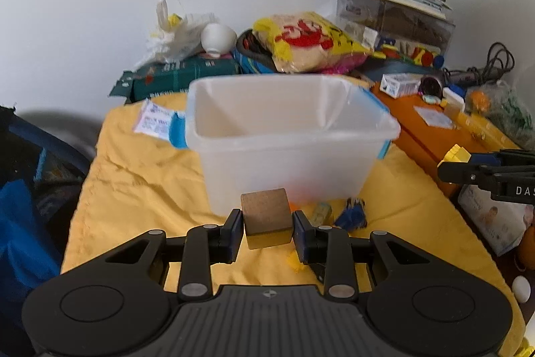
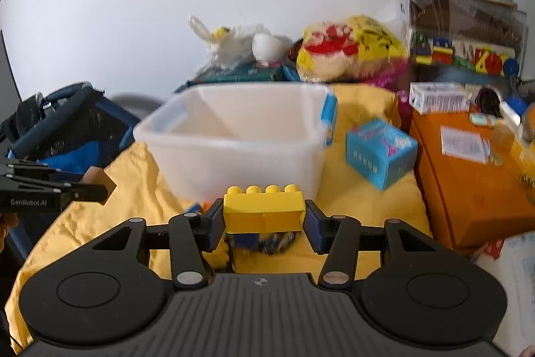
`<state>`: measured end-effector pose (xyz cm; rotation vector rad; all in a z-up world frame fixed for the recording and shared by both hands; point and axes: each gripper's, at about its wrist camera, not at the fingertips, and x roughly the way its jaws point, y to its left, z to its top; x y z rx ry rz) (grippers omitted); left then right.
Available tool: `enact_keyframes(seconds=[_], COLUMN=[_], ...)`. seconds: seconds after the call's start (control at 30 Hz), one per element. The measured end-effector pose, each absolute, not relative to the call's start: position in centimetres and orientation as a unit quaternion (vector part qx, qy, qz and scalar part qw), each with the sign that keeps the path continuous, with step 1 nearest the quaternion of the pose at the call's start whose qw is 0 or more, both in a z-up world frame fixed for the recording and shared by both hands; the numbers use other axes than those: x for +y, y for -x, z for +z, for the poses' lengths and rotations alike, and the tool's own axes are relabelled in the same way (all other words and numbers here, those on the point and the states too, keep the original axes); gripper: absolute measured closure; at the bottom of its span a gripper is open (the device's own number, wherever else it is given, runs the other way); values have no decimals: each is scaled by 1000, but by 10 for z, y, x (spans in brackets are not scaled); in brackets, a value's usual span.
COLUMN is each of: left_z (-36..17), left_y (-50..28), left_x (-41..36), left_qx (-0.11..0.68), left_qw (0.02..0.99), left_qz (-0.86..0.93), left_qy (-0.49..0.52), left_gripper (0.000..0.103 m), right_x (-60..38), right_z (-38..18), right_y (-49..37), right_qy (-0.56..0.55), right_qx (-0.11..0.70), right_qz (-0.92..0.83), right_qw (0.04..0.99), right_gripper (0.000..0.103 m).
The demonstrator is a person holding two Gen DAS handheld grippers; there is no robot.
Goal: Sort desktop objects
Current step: 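Carry the yellow brick and wooden block into the clear bin and release both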
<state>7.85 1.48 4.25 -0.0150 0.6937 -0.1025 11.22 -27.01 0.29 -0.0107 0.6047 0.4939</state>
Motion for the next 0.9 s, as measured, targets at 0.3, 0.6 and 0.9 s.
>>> enact_keyframes(seconds=[0.3,0.6,0.9], left_z=[75,98,107], left_y=[-106,-152,-199], left_x=[24,33,34], left_qx=[323,303,314], left_qw=[946,952,949], left_qz=[-41,-28,-23], left_qy=[-1,-2,10], left_gripper=[68,68,68], right_x=[-256,-239,-222], right_z=[35,60,68], right_y=[-138,-183,-228], right_qy=[10,39,41], right_qx=[265,258,282], right_qz=[246,254,250], right_qw=[932,931,925], right_gripper=[50,50,50])
